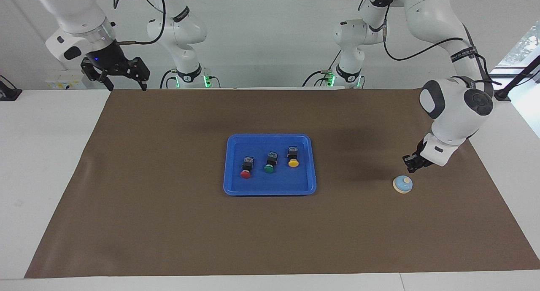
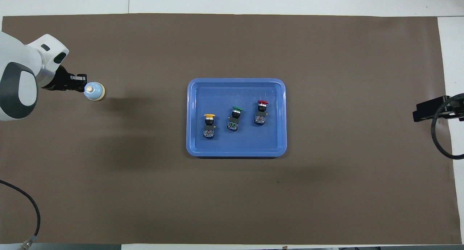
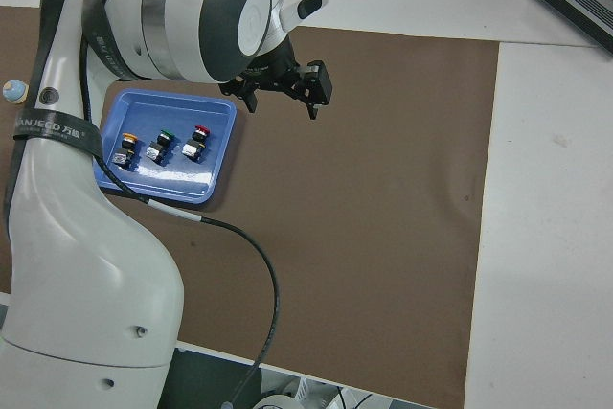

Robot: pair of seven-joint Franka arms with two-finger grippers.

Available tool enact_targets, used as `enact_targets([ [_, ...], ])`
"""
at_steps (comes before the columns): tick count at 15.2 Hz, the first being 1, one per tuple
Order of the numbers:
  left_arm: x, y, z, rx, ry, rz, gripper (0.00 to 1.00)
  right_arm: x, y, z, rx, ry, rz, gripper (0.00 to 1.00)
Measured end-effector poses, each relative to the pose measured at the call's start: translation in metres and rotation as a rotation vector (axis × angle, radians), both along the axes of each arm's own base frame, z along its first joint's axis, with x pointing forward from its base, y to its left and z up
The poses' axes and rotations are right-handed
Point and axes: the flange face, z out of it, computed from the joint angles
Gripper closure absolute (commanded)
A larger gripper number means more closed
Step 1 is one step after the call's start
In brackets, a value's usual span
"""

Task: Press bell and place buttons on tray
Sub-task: 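Move the left gripper over the bell and press down on it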

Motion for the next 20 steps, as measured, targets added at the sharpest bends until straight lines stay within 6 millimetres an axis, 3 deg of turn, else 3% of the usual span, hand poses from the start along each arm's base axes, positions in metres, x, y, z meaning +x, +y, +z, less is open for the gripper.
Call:
enact_targets([
  [15, 0.008, 0.008, -0.049, 0.001, -0.041, 0.010, 1.00, 0.000, 0.000, 0.000, 0.000, 0.000, 0.000, 0.00],
  [20, 0.006, 0.009, -0.047, 0.002, -0.048, 0.008, 1.00, 0.000, 0.000, 0.000, 0.000, 0.000, 0.000, 0.00],
])
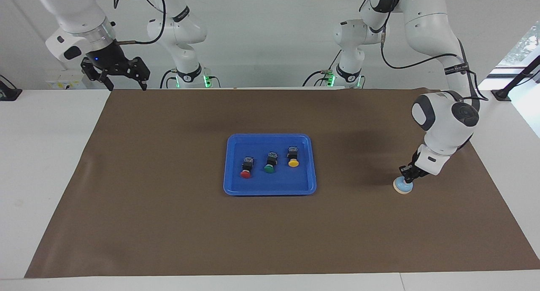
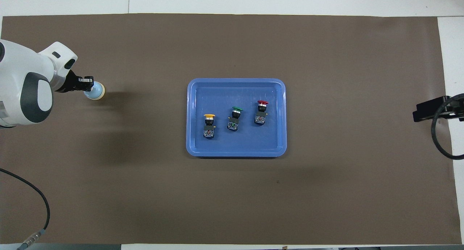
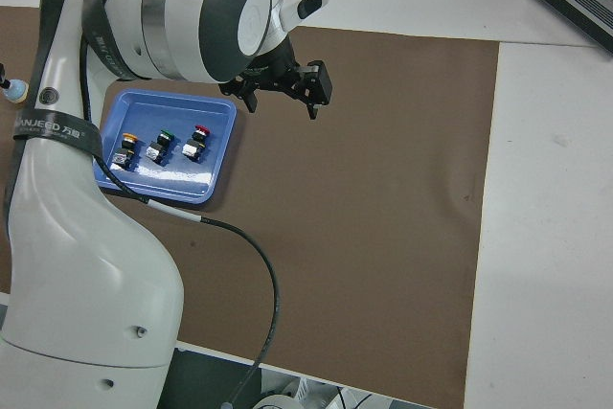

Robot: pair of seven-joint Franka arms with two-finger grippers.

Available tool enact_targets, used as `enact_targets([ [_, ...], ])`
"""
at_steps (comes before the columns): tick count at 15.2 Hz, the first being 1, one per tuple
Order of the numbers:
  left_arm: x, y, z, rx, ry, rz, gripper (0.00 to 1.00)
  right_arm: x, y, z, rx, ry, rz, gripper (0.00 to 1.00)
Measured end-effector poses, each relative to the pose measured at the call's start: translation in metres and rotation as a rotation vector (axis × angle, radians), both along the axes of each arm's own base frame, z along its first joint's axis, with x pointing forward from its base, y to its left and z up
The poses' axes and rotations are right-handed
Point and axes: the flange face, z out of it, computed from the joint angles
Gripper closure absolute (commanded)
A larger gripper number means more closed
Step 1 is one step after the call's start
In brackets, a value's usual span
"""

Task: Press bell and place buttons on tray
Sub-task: 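Move the left gripper over the bell and press down on it, then lift the left gripper off the bell and draw it back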

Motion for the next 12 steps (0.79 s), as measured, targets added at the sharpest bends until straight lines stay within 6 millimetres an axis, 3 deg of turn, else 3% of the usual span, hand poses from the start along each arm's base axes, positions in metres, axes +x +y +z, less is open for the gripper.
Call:
enact_targets([
  [1, 0.000, 0.002, 0.002, 0.000, 0.018, 0.001, 1.00, 0.000, 0.000, 0.000, 0.000, 0.000, 0.000, 0.00],
  [3, 0.000, 0.005, 0.024, 0.001, 0.040, 0.002, 1.00, 0.000, 0.000, 0.000, 0.000, 0.000, 0.000, 0.00],
  [4, -0.003, 0.005, 0.045, 0.000, 0.049, 0.000, 0.75, 0.000, 0.000, 0.000, 0.000, 0.000, 0.000, 0.00],
  [6, -0.017, 0.004, 0.092, -0.001, 0.065, -0.003, 0.47, 0.000, 0.000, 0.000, 0.000, 0.000, 0.000, 0.00],
  [8, -0.037, 0.002, 0.139, -0.003, 0.071, -0.007, 0.11, 0.000, 0.000, 0.000, 0.000, 0.000, 0.000, 0.00],
  [9, -0.049, 0.001, 0.162, -0.003, 0.071, -0.010, 0.00, 0.000, 0.000, 0.000, 0.000, 0.000, 0.000, 0.00],
  [12, -0.086, -0.006, 0.225, -0.003, 0.055, -0.022, 0.00, 0.000, 0.000, 0.000, 0.000, 0.000, 0.000, 0.00],
])
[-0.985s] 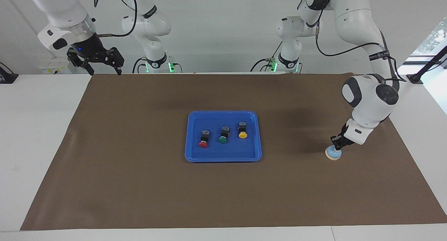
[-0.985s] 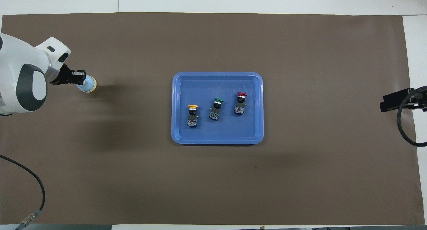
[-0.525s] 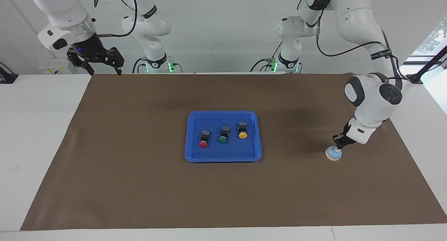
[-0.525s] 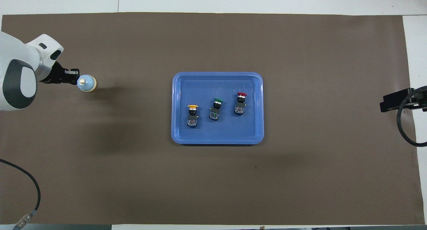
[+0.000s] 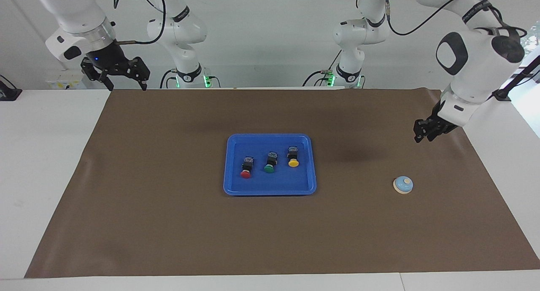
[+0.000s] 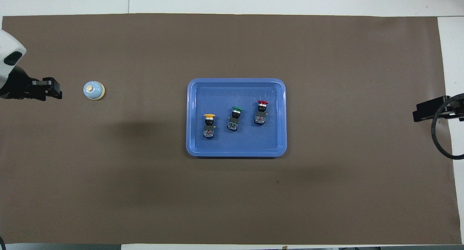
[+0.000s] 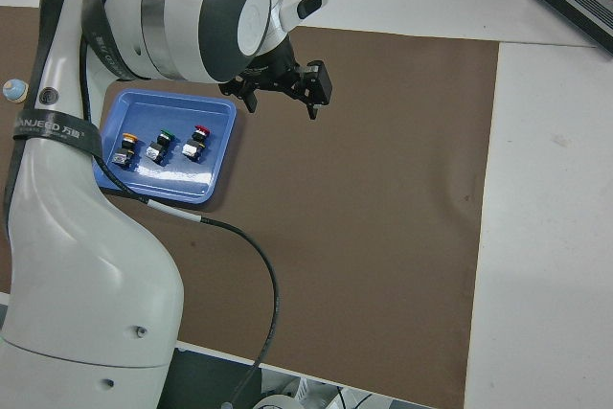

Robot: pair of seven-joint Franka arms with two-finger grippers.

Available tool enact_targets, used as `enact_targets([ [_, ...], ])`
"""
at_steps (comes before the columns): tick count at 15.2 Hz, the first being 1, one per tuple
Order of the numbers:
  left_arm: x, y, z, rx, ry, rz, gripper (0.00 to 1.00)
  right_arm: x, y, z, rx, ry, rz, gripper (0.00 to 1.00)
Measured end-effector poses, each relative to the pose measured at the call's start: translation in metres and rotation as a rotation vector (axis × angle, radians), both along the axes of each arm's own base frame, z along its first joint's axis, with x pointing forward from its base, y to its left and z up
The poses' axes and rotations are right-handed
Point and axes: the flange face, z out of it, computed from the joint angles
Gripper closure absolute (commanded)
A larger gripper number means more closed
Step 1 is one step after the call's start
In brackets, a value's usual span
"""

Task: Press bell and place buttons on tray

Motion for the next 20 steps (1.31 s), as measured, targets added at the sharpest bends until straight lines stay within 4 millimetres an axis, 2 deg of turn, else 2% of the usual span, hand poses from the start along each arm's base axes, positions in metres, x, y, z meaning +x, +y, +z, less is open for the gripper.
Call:
enact_targets([
  [3, -0.030, -0.007, 0.041, 0.001, -0.009, -0.013, 0.00, 0.000, 0.000, 0.000, 0.000, 0.000, 0.000, 0.00],
  [6, -0.037, -0.010, 0.058, 0.002, 0.003, -0.018, 0.00, 0.000, 0.000, 0.000, 0.000, 0.000, 0.000, 0.00],
  [11, -0.024, -0.020, 0.057, -0.001, 0.054, -0.037, 0.00, 0.000, 0.000, 0.000, 0.000, 0.000, 0.000, 0.00],
  [15, -0.022, -0.033, 0.052, -0.001, 0.065, -0.062, 0.00, 0.000, 0.000, 0.000, 0.000, 0.000, 0.000, 0.00],
  [20, -0.022, -0.036, 0.052, 0.000, 0.066, -0.067, 0.00, 0.000, 0.000, 0.000, 0.000, 0.000, 0.000, 0.00],
])
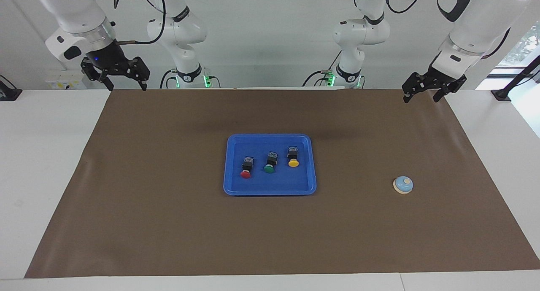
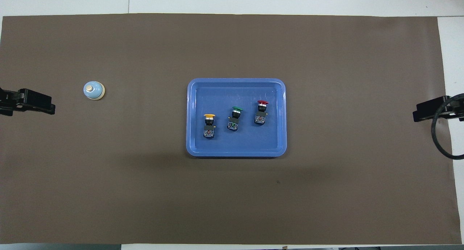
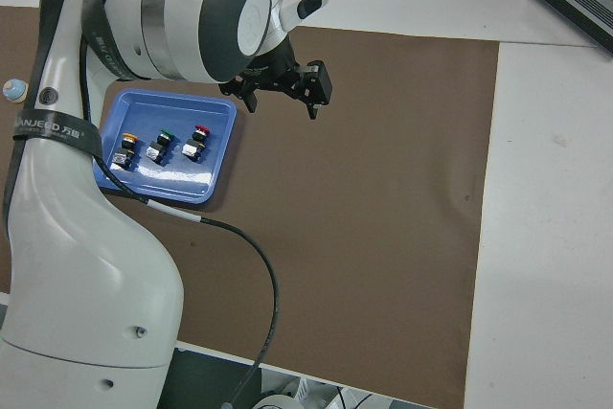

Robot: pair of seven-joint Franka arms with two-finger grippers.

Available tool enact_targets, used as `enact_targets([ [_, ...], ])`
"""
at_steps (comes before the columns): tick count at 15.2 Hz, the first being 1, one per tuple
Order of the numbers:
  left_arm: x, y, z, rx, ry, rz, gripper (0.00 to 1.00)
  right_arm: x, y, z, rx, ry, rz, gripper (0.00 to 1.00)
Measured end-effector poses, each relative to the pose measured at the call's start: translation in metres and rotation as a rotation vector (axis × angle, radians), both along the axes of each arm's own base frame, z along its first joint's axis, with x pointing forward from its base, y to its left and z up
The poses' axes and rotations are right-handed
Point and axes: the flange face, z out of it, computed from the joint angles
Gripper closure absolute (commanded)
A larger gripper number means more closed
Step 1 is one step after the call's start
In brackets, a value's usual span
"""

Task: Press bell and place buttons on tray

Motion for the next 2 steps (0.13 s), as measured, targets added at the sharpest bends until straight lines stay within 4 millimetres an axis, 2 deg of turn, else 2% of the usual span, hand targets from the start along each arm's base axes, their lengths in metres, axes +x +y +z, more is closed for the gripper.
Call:
enact_targets([
  [2, 0.0000, 0.0000, 0.0000, 0.000, 0.000, 0.000, 0.00, 0.0000, 0.0000, 0.0000, 0.000, 0.000, 0.000, 0.00],
])
